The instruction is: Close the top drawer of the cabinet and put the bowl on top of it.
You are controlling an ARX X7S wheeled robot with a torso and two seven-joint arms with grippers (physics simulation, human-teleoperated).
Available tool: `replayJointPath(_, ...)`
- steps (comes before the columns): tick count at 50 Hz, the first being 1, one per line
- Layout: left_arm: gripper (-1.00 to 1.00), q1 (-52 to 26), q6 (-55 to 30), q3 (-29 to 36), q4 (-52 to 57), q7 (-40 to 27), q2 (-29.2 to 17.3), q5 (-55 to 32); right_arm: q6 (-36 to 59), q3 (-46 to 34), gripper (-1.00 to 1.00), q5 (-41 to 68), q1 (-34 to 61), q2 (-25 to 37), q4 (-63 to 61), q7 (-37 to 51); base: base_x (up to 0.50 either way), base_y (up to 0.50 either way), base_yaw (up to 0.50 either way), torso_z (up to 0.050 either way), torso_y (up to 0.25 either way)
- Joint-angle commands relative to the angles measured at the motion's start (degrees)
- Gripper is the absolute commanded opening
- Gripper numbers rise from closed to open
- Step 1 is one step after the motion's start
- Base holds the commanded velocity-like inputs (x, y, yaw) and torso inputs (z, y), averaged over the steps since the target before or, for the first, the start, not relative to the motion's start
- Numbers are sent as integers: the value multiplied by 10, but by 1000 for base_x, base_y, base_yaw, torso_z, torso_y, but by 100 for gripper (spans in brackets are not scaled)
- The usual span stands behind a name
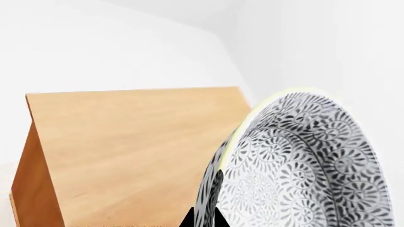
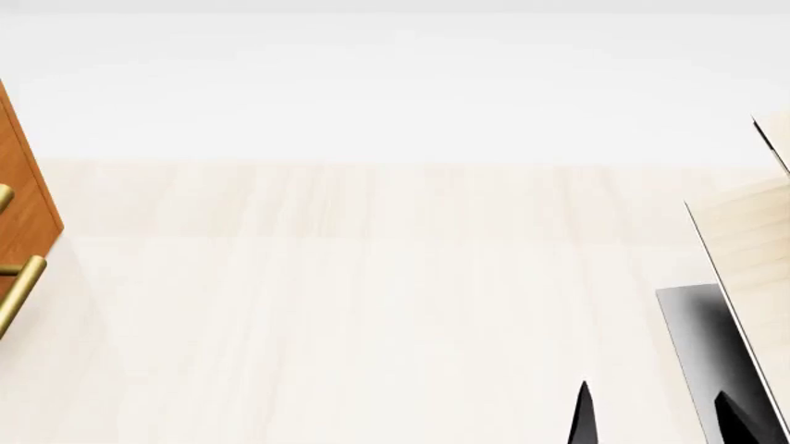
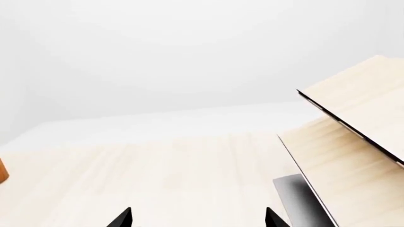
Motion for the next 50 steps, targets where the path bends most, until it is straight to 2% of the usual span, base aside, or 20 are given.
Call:
replayJointPath(1, -100, 15, 6, -52, 2, 13, -7, 31, -2, -1, 100, -1, -1, 1, 1, 0, 0, 0, 0, 0, 0)
replayJointPath(50, -100, 65, 20, -131, 2, 53, -25, 116, -11, -9, 100, -8, -7, -1, 5, -1, 0, 0, 0, 0, 0)
